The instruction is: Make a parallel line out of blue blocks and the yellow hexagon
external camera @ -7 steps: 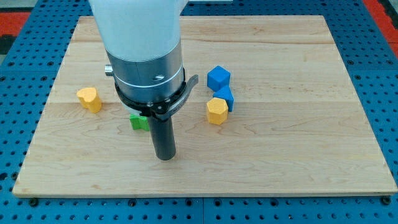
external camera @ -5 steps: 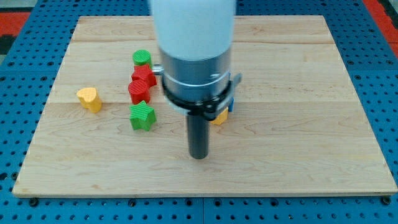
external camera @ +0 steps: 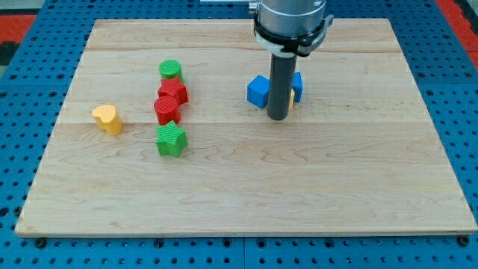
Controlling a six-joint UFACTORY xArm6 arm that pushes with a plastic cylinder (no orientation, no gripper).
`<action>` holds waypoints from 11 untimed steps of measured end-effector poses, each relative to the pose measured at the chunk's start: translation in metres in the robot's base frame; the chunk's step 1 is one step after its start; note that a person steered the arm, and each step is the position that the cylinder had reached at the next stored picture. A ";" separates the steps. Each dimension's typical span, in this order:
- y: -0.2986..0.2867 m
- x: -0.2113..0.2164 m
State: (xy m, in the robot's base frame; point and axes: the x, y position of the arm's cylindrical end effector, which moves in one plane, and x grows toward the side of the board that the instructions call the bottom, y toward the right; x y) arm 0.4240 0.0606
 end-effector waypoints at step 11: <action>-0.029 -0.024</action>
State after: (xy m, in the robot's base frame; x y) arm 0.4003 0.0312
